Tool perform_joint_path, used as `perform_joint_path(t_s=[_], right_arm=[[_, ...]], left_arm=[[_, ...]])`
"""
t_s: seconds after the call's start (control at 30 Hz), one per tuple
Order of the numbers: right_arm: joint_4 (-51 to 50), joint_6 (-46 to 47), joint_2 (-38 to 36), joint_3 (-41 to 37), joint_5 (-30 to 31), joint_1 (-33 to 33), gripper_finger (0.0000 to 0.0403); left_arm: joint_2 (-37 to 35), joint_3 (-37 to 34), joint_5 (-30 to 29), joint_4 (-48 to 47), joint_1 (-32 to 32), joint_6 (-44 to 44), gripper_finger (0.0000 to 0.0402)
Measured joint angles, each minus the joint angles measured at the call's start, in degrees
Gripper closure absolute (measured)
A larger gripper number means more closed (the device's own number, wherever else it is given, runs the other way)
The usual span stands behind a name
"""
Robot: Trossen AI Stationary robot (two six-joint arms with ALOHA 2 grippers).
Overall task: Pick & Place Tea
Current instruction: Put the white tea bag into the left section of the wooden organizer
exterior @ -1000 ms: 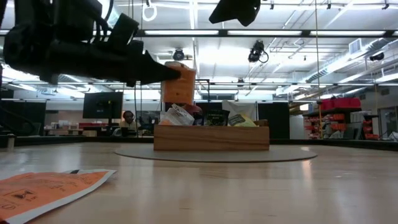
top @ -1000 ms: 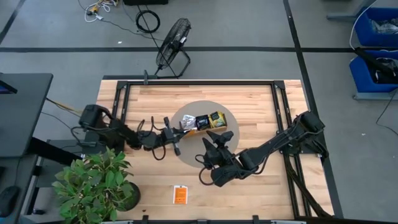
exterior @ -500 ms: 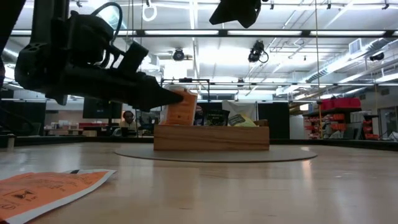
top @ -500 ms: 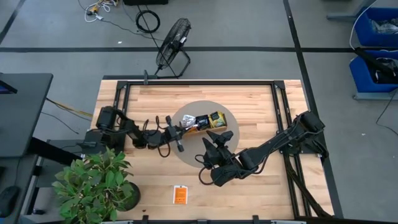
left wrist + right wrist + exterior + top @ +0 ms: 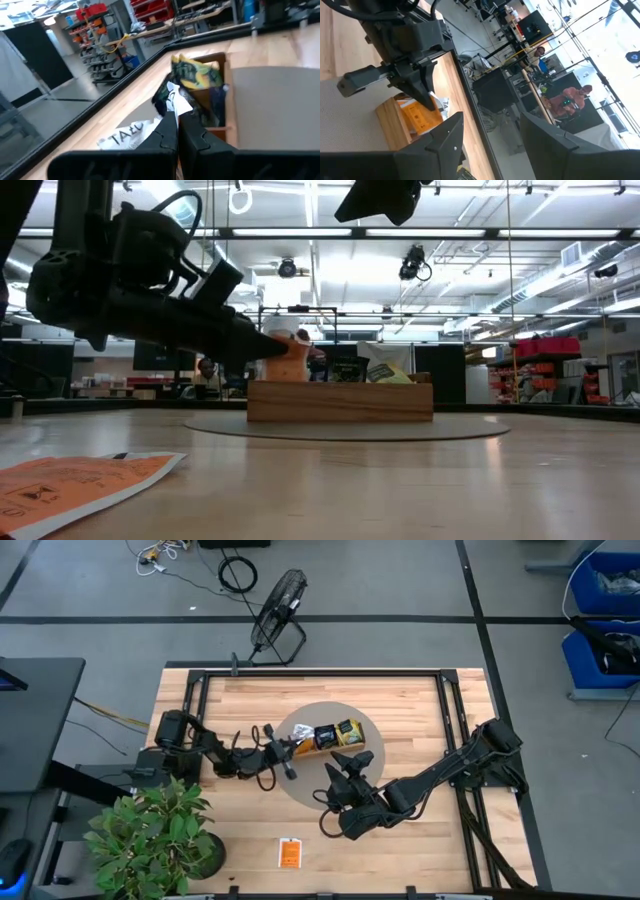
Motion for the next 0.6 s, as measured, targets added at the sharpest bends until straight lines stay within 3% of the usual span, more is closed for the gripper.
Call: perform_joint_path(t_s=[0.4,0.6], right_arm=[[0.0,0.1,0.0,0.0,0.0,0.0,0.0200],[0.0,0.3,0.0,0.0,-1.3,0.0,0.0200]], left_arm=[[0.0,0.0,-1.3,0.1,0.0,2.3,0.0399],[0.0,0.0,-1.3,0.1,0.0,2.3,0.0380]])
